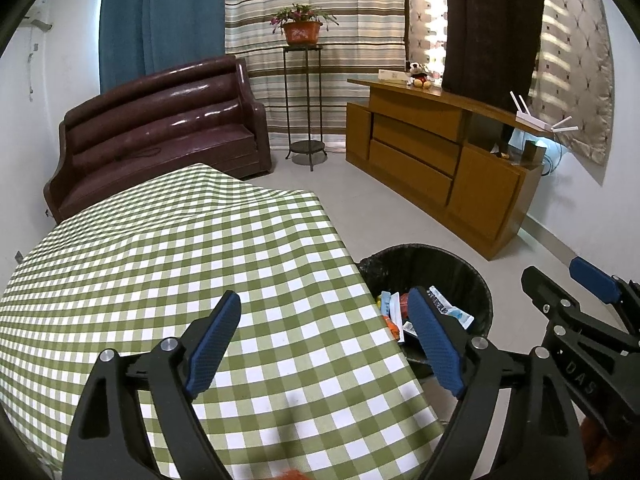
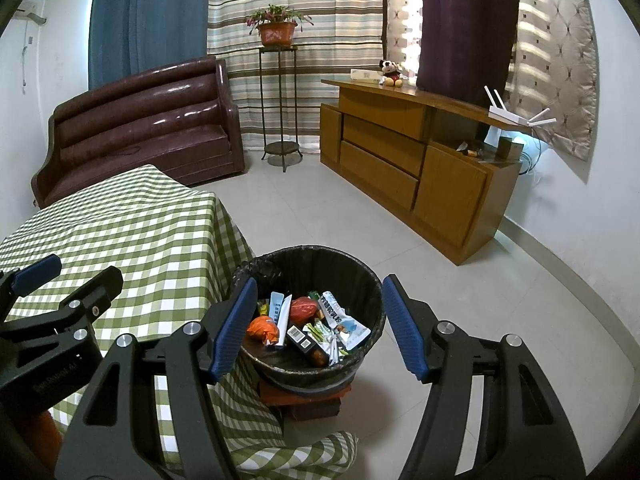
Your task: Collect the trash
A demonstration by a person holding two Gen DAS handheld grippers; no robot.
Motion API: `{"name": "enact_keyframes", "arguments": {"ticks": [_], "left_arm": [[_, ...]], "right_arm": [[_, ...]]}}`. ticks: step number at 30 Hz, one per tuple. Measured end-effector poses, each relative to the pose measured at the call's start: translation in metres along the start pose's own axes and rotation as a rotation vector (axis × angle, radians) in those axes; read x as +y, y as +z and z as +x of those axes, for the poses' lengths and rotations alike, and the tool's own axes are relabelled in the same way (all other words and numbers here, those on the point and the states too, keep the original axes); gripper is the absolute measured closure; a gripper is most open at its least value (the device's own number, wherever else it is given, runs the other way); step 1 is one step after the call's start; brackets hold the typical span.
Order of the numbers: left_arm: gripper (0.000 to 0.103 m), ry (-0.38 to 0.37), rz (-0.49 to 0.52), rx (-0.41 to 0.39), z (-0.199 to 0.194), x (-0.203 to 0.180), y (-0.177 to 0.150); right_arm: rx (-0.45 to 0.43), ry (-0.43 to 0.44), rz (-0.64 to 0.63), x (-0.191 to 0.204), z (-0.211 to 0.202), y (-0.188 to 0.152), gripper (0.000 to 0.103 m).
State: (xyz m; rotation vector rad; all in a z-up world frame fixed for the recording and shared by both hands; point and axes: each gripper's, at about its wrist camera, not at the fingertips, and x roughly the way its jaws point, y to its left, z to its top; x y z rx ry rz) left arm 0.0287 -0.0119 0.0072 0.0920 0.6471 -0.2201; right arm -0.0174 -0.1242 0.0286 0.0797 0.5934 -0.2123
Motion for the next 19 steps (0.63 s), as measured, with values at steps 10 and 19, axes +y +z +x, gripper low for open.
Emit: {"name": "enact_keyframes", "arguments": {"ticks": [10,19], "left_arm": [[0.019,-0.018,0.028,-0.019,-0.0022,-0.0047,-0.0008],[0.019,-0.013,-0.003,0.027,0.0037,0.0021,-0.0013]], "right_arm": [[0.001,0.000,0.000,0.0010,-0.0008,0.0001,0.040],[0.004,0.000,-0.004,0.0021,-0.0002,0.0008,0.040]]}}
